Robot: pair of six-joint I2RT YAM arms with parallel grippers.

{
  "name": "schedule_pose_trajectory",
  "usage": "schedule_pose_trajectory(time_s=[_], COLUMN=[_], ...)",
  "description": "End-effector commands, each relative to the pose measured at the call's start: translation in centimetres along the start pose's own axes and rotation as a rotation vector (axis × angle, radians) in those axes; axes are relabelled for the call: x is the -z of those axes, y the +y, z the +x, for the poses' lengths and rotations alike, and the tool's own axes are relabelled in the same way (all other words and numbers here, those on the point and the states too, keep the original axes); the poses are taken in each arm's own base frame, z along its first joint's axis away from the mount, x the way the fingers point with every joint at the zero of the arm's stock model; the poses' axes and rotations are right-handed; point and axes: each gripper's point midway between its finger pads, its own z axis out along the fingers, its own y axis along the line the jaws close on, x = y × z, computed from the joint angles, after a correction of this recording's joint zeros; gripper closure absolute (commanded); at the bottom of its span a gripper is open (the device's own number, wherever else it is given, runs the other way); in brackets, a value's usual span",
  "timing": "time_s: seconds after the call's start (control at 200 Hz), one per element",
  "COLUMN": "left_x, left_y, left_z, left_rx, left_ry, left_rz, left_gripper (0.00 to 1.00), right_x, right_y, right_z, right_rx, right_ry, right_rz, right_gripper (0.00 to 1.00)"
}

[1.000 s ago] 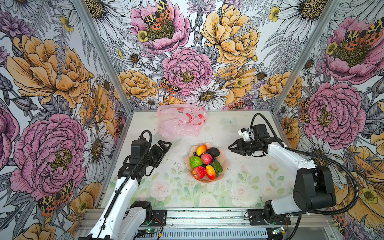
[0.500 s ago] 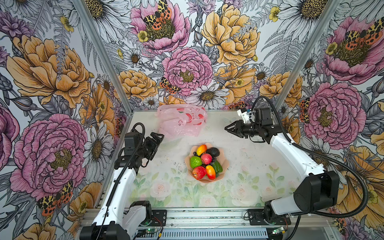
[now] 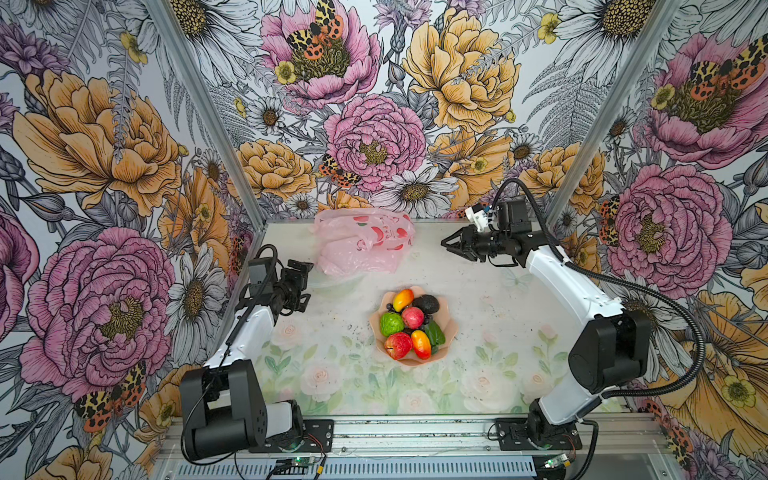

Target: Place the fruits into the plastic bag

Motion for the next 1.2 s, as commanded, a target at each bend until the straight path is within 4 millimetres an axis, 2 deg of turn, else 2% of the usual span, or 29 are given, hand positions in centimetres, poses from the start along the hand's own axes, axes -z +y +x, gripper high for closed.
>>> schedule_pose_trajectory(time_s=[0.0,0.395,0.41,0.435,0.64,0.74,0.881,1.006,1.106,1.196], left_x=[-1.4,-9.8,-10.7,-11.3,-15.6,-17.1,-18.1,-17.9,-17.1,-16.2], left_y=[-1.9,-3.4,-2.7,-2.8,-3.4,-3.6,-4.5,-4.0,-3.8,-4.1], left_z=[-1.2,-4.2,-4.4,-4.6,-4.2,-4.2,-4.2,-4.1,-4.1,-4.0], left_rx=[0.047,0.089,0.099,0.103,0.118,0.133,0.124,0.127,0.119,0.098], left_ry=[0.009,0.050,0.054,0.055,0.093,0.102,0.114,0.114,0.115,0.118], left_rz=[0.084,0.091,0.074,0.076,0.077,0.092,0.112,0.104,0.104,0.106], left_gripper=[0.01,0.03,0.03,0.03,0.09,0.17,0.30,0.55,0.63,0.63], right_x=[-0.3,-1.4,-1.4,-1.4,-2.2,-2.5,-2.9,-3.1,-3.0,-2.8], right_y=[0.9,-1.2,-1.3,-1.4,-2.9,-3.1,-3.5,-3.8,-3.6,-3.3], right_z=[-1.0,-4.0,-4.2,-4.4,-6.2,-7.1,-7.9,-8.4,-8.8,-8.9], right_rx=[0.011,-0.035,-0.037,-0.040,-0.074,-0.079,-0.086,-0.094,-0.090,-0.083], right_ry=[0.003,-0.001,-0.001,-0.003,-0.009,-0.015,-0.021,-0.026,-0.037,-0.048], right_rz=[-0.033,-0.036,-0.037,-0.037,-0.036,-0.039,-0.039,-0.035,-0.032,-0.026], right_gripper=[0.63,0.60,0.60,0.60,0.59,0.58,0.56,0.55,0.54,0.54])
